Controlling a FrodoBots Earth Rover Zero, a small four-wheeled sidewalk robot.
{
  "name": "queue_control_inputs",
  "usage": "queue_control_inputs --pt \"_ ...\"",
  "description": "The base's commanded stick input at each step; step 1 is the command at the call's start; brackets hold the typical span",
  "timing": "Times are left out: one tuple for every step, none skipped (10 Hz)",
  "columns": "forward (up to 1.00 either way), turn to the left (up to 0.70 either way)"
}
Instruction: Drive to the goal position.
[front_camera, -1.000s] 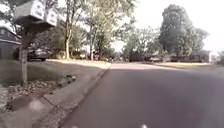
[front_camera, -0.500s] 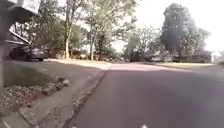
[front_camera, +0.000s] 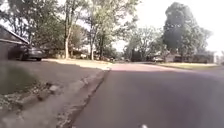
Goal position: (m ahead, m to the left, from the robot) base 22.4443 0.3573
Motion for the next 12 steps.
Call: queue_control_inputs --pt "1.0 0.0" --pt "1.0 0.0" --pt "1.0 0.0" --pt "1.0 0.0" --pt "1.0 0.0" --pt "1.0 0.0" --pt "1.0 0.0" --pt "1.0 0.0" --pt "1.0 0.0" --pt "1.0 0.0" --pt "1.0 0.0" --pt "1.0 0.0"
